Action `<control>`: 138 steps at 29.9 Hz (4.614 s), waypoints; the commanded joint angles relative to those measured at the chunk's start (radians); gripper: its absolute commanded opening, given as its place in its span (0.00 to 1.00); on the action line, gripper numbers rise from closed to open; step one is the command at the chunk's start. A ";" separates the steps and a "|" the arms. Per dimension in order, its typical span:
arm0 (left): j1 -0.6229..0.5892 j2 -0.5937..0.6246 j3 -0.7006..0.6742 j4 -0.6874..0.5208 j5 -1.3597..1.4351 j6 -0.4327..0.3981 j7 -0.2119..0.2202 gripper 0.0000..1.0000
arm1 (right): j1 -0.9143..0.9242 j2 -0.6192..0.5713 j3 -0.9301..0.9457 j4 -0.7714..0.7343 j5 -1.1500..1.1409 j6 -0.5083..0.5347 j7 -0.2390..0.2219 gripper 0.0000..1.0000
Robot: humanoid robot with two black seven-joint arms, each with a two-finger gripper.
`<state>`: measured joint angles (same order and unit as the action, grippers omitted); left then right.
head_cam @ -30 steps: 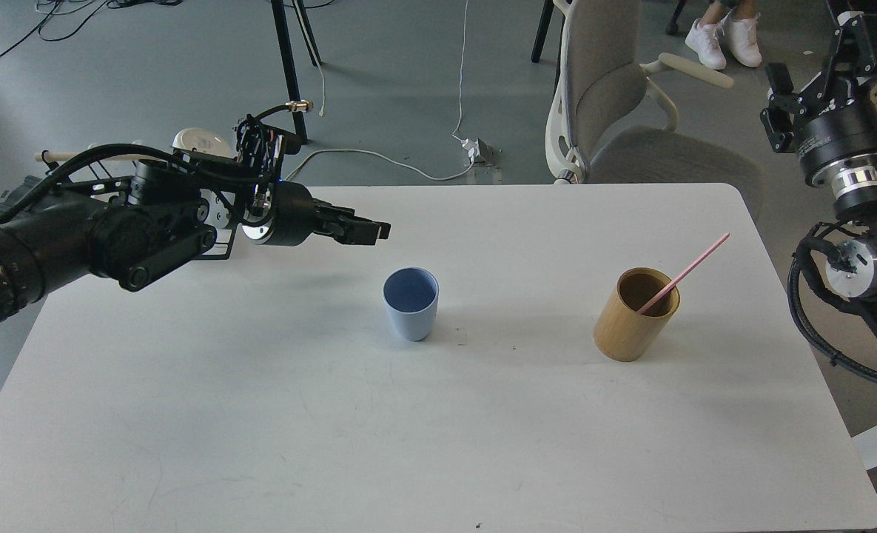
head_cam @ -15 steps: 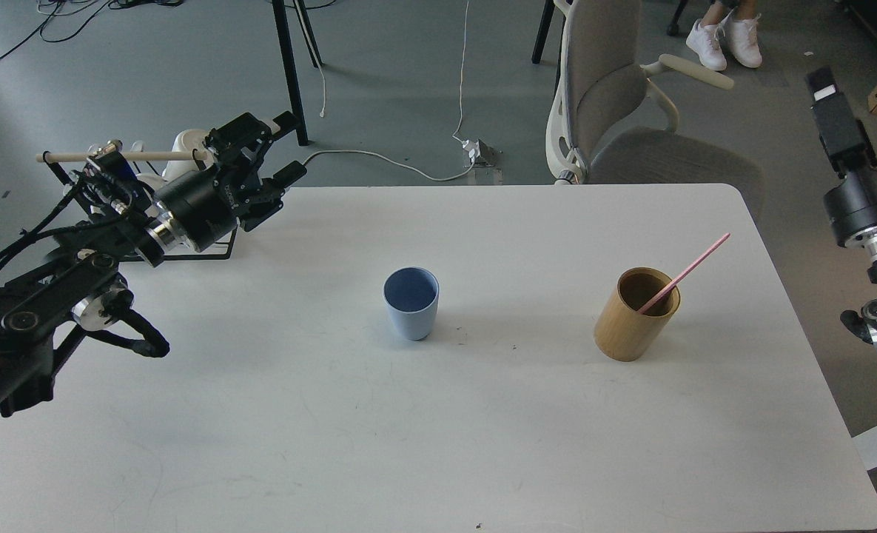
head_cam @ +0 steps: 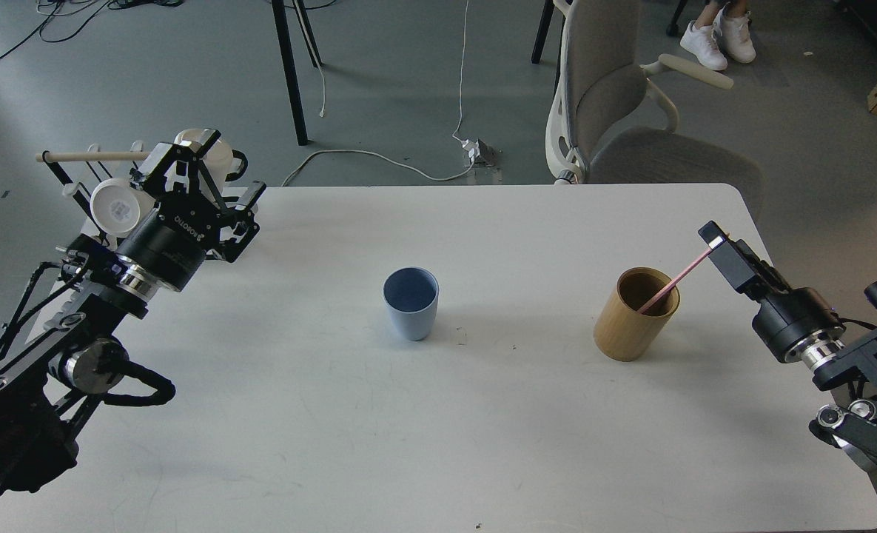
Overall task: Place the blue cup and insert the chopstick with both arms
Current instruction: 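Grasp the pink stick in the tan cup with the right gripper and lift, then carry the pink stick over the blue cup with the right gripper, then lower the pink stick into the blue cup and release it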
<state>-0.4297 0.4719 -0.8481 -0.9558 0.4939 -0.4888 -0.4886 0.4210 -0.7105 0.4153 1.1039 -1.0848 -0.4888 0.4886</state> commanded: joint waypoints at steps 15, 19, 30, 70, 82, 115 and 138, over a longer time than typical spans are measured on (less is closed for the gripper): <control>0.023 -0.010 0.003 0.000 0.000 0.000 0.000 0.92 | 0.012 0.019 -0.033 0.002 0.000 0.000 0.000 0.00; 0.025 -0.010 0.003 0.000 0.000 0.000 0.000 0.93 | 0.012 0.009 -0.027 0.008 0.002 0.000 0.000 0.00; 0.034 -0.010 0.003 0.005 0.000 0.000 0.000 0.93 | 0.012 -0.196 0.144 0.220 0.035 0.000 0.000 0.00; 0.108 -0.009 -0.002 0.077 -0.008 0.000 0.000 0.94 | 0.891 0.603 -0.796 -0.286 0.045 0.000 0.000 0.00; 0.108 -0.016 -0.002 0.077 -0.006 0.000 0.000 0.94 | 0.880 0.618 -0.859 -0.288 0.036 0.000 0.000 0.00; 0.092 -0.018 -0.057 0.069 -0.024 0.000 0.000 0.94 | 0.684 0.467 -0.246 -0.297 0.412 0.000 0.000 0.90; 0.034 -0.015 -0.063 0.068 -0.086 0.000 0.000 0.94 | 0.148 0.209 0.342 0.182 0.844 0.475 0.000 0.99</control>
<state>-0.3961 0.4598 -0.9111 -0.8883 0.4081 -0.4887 -0.4887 0.5751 -0.5104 0.7110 1.2870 -0.2408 -0.0136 0.4888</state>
